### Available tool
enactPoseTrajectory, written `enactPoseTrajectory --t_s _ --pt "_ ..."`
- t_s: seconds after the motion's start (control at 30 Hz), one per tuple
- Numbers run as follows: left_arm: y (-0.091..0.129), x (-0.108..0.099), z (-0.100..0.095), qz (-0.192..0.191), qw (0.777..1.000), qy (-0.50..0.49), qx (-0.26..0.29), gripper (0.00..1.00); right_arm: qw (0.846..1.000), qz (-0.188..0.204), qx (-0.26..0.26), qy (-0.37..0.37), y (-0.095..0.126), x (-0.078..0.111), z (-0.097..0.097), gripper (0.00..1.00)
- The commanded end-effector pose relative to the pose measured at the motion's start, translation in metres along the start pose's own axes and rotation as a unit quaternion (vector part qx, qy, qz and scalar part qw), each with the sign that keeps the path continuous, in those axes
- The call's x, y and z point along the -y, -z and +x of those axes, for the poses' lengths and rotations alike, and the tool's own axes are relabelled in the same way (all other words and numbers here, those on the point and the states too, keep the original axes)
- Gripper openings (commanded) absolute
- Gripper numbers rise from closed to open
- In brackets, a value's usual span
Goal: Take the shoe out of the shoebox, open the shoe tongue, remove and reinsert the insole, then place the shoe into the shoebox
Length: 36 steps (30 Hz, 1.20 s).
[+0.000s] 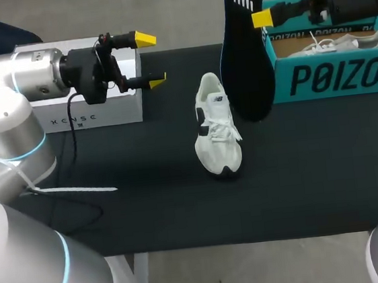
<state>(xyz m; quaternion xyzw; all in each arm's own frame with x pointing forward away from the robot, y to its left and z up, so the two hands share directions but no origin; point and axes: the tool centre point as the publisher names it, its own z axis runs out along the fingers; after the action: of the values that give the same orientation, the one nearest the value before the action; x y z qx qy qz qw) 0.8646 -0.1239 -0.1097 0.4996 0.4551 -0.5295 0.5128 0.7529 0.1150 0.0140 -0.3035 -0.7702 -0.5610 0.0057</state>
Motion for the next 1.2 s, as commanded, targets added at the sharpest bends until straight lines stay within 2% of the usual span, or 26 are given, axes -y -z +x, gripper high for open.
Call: enactPoseTrajectory --t_s 0.03,0.17,0.57,1.2 --pt "0.000 0.000 0.002 0.001 1.000 -0.002 0.001 1.00 1.000 0.001 0.000 0.000 -0.001 0.000 -0.001 0.00" --pt "-0.002 0.002 0.000 0.011 1.000 -0.005 -0.004 1.00 1.000 0.001 0.000 0.000 -0.001 0.000 -0.001 0.00" --pt "-0.019 -0.004 -0.002 0.001 1.000 0.005 0.000 1.00 1.000 0.001 0.000 0.000 -0.001 0.000 -0.001 0.00" --pt "-0.019 -0.004 -0.002 -0.006 1.000 0.008 -0.006 1.00 1.000 0.001 0.000 0.000 -0.001 0.000 -0.001 0.00"
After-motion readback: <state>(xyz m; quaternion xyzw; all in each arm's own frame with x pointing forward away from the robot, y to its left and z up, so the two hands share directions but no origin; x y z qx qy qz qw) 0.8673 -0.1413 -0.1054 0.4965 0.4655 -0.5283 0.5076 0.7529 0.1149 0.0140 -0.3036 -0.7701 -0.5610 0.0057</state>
